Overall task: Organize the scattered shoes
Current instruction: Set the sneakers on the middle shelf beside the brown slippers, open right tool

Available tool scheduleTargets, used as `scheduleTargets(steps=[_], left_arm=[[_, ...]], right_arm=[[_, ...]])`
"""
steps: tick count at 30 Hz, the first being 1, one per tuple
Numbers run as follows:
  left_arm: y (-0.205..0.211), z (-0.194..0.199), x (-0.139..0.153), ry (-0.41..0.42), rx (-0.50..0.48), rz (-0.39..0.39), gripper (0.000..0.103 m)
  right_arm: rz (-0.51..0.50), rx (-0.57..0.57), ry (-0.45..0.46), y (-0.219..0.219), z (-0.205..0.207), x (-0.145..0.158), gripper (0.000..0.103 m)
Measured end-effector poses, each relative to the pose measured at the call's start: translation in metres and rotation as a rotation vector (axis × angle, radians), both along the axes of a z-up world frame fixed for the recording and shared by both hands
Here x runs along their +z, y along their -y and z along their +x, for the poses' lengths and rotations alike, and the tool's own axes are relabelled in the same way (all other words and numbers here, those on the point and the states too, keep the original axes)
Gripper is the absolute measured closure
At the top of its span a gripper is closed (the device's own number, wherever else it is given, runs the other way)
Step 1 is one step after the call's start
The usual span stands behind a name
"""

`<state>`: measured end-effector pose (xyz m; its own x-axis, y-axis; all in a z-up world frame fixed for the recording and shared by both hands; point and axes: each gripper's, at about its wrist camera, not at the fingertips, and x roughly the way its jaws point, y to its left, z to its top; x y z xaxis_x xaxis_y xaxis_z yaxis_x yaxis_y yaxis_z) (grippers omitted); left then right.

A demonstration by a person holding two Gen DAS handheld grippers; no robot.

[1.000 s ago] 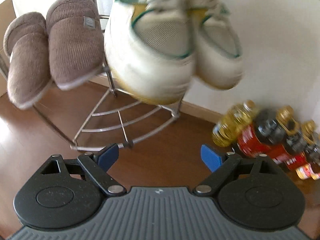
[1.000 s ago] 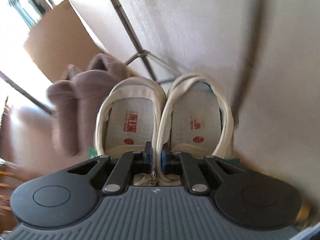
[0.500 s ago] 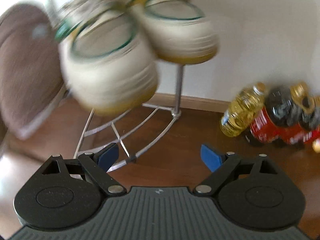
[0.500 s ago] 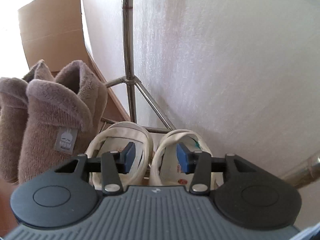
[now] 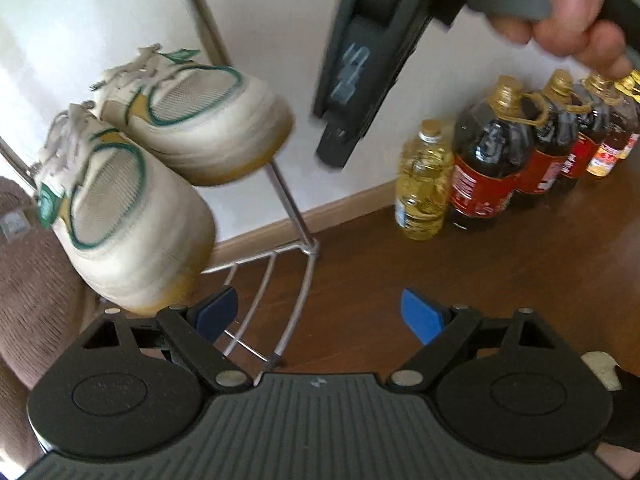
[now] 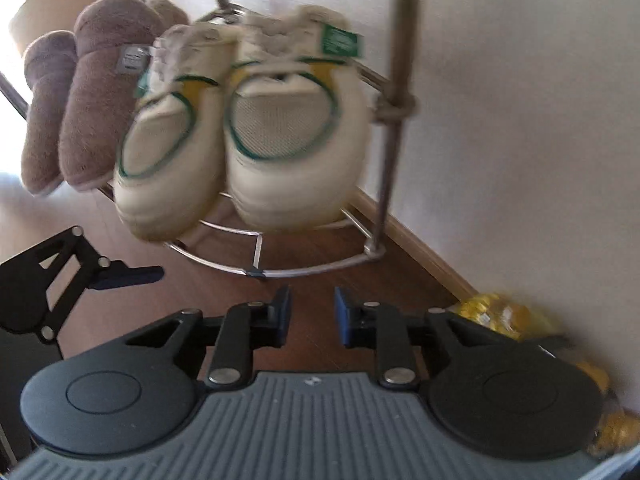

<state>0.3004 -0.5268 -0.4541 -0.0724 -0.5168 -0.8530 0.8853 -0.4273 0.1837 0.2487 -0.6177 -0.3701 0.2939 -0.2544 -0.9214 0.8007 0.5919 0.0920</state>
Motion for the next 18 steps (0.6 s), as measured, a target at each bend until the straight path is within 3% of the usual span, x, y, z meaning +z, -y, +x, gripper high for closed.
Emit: scheduleTargets(steps=[3, 7, 14, 18], left_arm=[[0.012, 0.002, 0.002, -0.024, 0.001, 0.02, 0.015], [0.026, 0.001, 0.0, 0.0, 0.012, -0.008, 0.02], [0.055, 0.021, -0.004, -0.058, 0.096, 0.002, 0.026], [0.052, 0.017, -0.011, -0.025, 0.075, -0.017, 0.025]], right_arm=[[0.013, -0.026, -0.032, 0.01, 0.013, -0.001, 0.082], [-0.028, -0.048, -0.052, 0.014, 0.023, 0.001, 0.083], [-0.037, 0.004, -0.051, 0.027, 0.038, 0.004, 0.083], [-0.045, 0.009, -0.038, 0.022, 0.032, 0.001, 0.083]])
